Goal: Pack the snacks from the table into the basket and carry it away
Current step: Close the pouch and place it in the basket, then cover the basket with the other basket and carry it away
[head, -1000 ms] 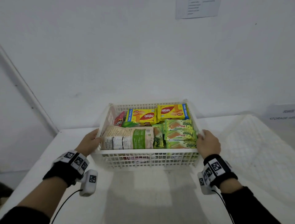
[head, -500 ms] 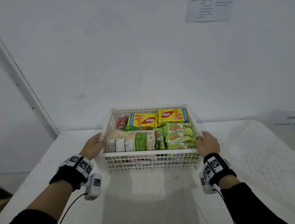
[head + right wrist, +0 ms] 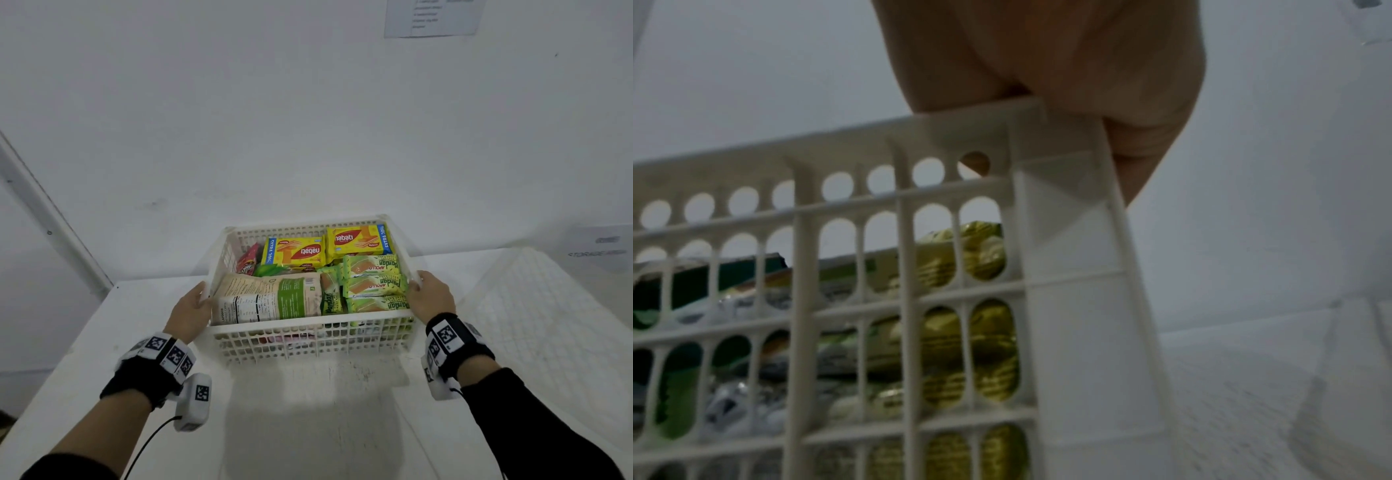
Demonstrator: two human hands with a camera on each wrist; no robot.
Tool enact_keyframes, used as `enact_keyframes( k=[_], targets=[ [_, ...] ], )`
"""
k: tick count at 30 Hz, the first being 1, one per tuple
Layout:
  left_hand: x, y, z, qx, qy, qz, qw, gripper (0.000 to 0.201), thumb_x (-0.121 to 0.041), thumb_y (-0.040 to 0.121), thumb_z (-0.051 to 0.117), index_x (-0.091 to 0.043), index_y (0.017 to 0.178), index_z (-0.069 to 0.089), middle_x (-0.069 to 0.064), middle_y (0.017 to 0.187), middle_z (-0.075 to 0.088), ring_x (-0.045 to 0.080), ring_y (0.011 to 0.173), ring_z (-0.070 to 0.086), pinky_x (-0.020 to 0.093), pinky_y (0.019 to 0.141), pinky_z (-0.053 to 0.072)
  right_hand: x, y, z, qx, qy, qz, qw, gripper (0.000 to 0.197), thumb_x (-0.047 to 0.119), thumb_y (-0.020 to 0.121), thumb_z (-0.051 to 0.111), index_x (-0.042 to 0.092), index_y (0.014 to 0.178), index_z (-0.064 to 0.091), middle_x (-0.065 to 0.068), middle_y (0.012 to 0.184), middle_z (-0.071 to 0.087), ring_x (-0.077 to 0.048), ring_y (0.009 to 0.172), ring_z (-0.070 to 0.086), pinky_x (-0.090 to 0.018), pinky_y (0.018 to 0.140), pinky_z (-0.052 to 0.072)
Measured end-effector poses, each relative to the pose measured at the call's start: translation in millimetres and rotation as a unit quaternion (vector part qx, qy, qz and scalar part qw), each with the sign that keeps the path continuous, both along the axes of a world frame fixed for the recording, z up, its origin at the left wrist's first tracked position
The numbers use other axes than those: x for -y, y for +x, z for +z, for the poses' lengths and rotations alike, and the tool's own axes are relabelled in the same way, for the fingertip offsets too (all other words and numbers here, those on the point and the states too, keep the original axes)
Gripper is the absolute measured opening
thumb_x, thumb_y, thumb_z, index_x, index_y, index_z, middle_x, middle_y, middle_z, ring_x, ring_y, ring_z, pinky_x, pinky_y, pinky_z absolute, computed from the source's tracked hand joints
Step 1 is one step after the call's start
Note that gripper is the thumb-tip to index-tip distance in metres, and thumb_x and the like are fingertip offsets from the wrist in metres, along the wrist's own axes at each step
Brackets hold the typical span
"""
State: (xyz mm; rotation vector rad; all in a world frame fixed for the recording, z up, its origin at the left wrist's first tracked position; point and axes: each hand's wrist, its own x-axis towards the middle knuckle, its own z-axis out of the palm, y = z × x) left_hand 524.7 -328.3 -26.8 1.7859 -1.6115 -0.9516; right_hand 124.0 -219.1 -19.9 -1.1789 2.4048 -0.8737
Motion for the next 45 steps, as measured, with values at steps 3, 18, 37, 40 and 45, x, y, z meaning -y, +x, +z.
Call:
enact_keyframes(
  k=[3, 18, 37, 40, 45],
  targets=[
    [-19.1, -14.9, 5.8, 0.073, -0.064, 0.006, 0.995, 0.046, -0.016, 0.098, 0.047, -0.015, 0.144, 0.04, 0.014, 0.15, 0.038, 0.03, 0.136, 0.038, 0.041, 0.111, 0.029, -9.5, -11.2, 5.8, 0.046, 0.007, 0.064, 0.997, 0.039, 0.025, 0.101, 0.04, -0.002, 0.128, 0.049, -0.022, 0.126, 0.057, -0.035, 0.116, 0.053, -0.035, 0.094, 0.04],
    [-191.8, -351.0, 1.9, -0.18, -0.023, -0.173, 0.968, 0.016, -0.008, 0.092, 0.057, -0.022, 0.099, 0.062, -0.001, 0.107, 0.063, 0.016, 0.085, 0.066, 0.027, 0.066, 0.059, -127.9, -267.4, -10.7, 0.05, -0.035, 0.082, 0.995, 0.021, 0.013, 0.094, 0.051, 0.011, 0.108, 0.068, -0.004, 0.105, 0.065, -0.026, 0.101, 0.065, -0.045, 0.094, 0.051],
    [-226.5, -524.7, -60.6, -0.163, 0.145, 0.033, 0.975, 0.1, 0.001, 0.077, 0.073, -0.009, 0.15, 0.004, 0.016, 0.148, 0.029, 0.03, 0.13, 0.041, 0.039, 0.111, 0.035, -162.6, -466.3, -89.7, 0.101, 0.142, -0.154, 0.973, 0.021, 0.013, 0.088, 0.06, 0.006, 0.1, 0.045, -0.017, 0.099, 0.048, -0.027, 0.086, 0.047, -0.033, 0.079, 0.044],
    [-225.1, -527.6, -49.8, -0.236, 0.127, 0.021, 0.963, 0.096, 0.004, 0.08, 0.069, -0.004, 0.15, 0.004, 0.009, 0.128, 0.054, 0.023, 0.115, 0.053, 0.038, 0.107, 0.038, -164.1, -475.5, -93.7, 0.146, 0.146, -0.161, 0.965, 0.021, 0.01, 0.085, 0.062, -0.006, 0.098, 0.058, -0.015, 0.089, 0.057, -0.03, 0.083, 0.057, -0.034, 0.072, 0.043],
    [-225.7, -520.7, -7.1, -0.406, 0.08, -0.048, 0.909, 0.091, 0.004, 0.092, 0.055, -0.045, 0.145, -0.001, 0.013, 0.119, 0.057, 0.029, 0.093, 0.067, 0.047, 0.078, 0.058, -165.3, -471.7, -79.0, 0.322, -0.009, -0.204, 0.924, 0.033, 0.009, 0.075, 0.067, -0.006, 0.102, 0.054, -0.015, 0.08, 0.055, -0.03, 0.077, 0.055, -0.036, 0.067, 0.048]
  ],
)
